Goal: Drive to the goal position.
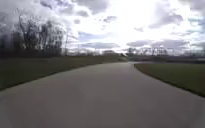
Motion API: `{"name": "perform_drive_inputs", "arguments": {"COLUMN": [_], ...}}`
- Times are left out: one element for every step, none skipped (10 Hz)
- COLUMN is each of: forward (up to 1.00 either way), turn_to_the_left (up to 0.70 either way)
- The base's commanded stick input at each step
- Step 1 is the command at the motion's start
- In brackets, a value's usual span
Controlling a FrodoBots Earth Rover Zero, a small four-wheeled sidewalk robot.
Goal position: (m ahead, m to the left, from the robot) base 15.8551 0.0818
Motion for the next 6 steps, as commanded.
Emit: {"name": "perform_drive_inputs", "arguments": {"forward": [0.98,0.98,0.98,0.98,0.98,0.98], "turn_to_the_left": [0.0,0.0,0.0,0.0,0.0,0.0]}}
